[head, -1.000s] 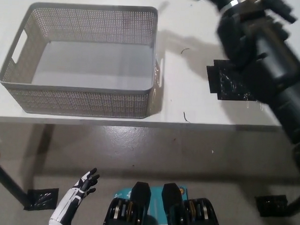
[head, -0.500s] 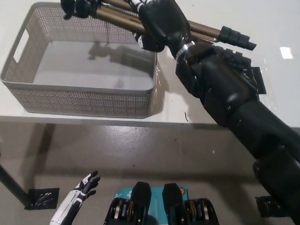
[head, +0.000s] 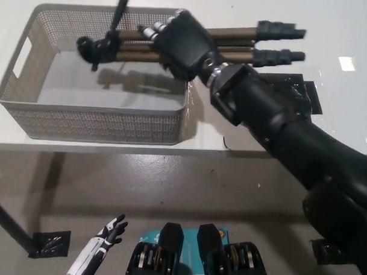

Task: The robot uses its right hand to pick the tripod on the desk and places it into a rectangular container on the left.

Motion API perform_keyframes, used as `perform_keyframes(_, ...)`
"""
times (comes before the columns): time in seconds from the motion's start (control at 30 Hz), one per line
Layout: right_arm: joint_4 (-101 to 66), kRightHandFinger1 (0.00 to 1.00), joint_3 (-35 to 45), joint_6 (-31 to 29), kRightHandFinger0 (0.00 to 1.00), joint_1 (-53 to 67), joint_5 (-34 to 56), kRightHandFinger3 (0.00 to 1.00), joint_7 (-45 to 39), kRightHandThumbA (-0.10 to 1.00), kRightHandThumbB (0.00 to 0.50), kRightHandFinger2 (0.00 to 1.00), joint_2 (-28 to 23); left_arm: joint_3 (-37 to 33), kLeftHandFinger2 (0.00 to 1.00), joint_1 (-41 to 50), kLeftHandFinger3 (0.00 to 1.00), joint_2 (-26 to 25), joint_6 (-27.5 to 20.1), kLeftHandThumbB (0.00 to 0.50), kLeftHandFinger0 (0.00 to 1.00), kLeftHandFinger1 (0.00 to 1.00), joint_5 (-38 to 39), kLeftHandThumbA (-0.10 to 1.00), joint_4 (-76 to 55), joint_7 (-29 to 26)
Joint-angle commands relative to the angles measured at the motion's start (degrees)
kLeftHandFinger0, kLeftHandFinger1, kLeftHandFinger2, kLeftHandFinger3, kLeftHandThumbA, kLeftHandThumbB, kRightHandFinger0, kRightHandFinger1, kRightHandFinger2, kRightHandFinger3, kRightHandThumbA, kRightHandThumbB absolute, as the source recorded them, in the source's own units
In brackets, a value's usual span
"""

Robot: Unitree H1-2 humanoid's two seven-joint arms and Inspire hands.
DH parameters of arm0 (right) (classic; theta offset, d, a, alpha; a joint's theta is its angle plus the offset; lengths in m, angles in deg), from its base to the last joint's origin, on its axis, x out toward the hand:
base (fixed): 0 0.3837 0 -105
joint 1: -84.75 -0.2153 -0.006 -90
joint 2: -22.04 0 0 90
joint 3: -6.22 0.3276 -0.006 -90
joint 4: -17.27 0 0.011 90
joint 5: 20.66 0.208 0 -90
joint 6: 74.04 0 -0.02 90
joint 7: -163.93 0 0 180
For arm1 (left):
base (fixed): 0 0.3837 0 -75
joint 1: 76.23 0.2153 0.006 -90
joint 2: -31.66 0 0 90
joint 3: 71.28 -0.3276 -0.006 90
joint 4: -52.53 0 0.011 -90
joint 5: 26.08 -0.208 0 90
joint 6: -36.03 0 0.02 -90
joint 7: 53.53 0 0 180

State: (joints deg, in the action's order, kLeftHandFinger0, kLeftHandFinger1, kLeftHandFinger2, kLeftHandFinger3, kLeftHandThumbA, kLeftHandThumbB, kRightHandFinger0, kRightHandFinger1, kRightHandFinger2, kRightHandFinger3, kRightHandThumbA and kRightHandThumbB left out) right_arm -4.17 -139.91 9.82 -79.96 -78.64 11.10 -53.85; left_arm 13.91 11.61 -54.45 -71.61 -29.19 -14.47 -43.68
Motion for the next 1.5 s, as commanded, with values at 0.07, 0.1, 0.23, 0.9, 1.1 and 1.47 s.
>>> perform_keyframes(0.07, -2.4, 0.0, -3.41, -1.8, 0.0, -7.52, -6.28, 0.33, 9.22, -0.1, 0.312, 0.19, 2.96, -0.48, 1.0, -0.35, 1.0, -0.68, -1.67, 0.5, 1.0, 1.0, 0.12, 1.0, -0.48, 0.98)
perform_keyframes(0.1, -3.03, 0.0, -3.63, -0.88, 0.0, -7.75, -6.66, 0.4, 8.29, -0.1, 0.248, 0.21, 3.26, -0.46, 1.0, -0.46, 1.0, -0.67, -1.23, 0.5, 1.0, 1.0, 0.32, 1.0, -0.71, 1.12)
perform_keyframes(0.23, -4.52, 0.0, -5.92, -0.36, 0.0, -8.89, -10.56, 0.35, 16.11, -0.1, 0.243, 0.35, 3.25, -0.66, 1.0, -1.19, 1.0, -0.98, -2.22, 0.5, 1.0, 1.0, 0.2, 1.0, 0.23, 1.46)
perform_keyframes(0.9, -25.25, 1.0, 16.78, 5.37, 1.0, -1.73, 5.21, 1.0, -23.78, 1.0, 0.5, 1.0, 1.21, -1.56, 1.0, -1.84, 1.0, -1.28, -2.28, 0.5, 1.0, 1.0, -1.31, 1.0, 0.28, 1.19)
perform_keyframes(1.1, -30.44, 1.0, 27.82, 7.25, 1.0, -3.7, 15.37, 1.0, -32.4, 1.0, 0.5, 1.0, 0.17, -1.48, 1.0, -1.89, 1.0, -0.99, -2.22, 0.5, 1.0, 1.0, -1.36, 1.0, 0.54, 0.93)
perform_keyframes(1.47, -49.28, 1.0, 49.12, 8.87, 1.0, -7.98, 30.94, 1.0, -38.26, 1.0, 0.427, 1.0, -13.19, -1.95, 1.0, -2.38, 1.0, -0.97, -2.05, 0.5, 1.0, 1.0, -2.54, 1.0, 0.6, 0.66)
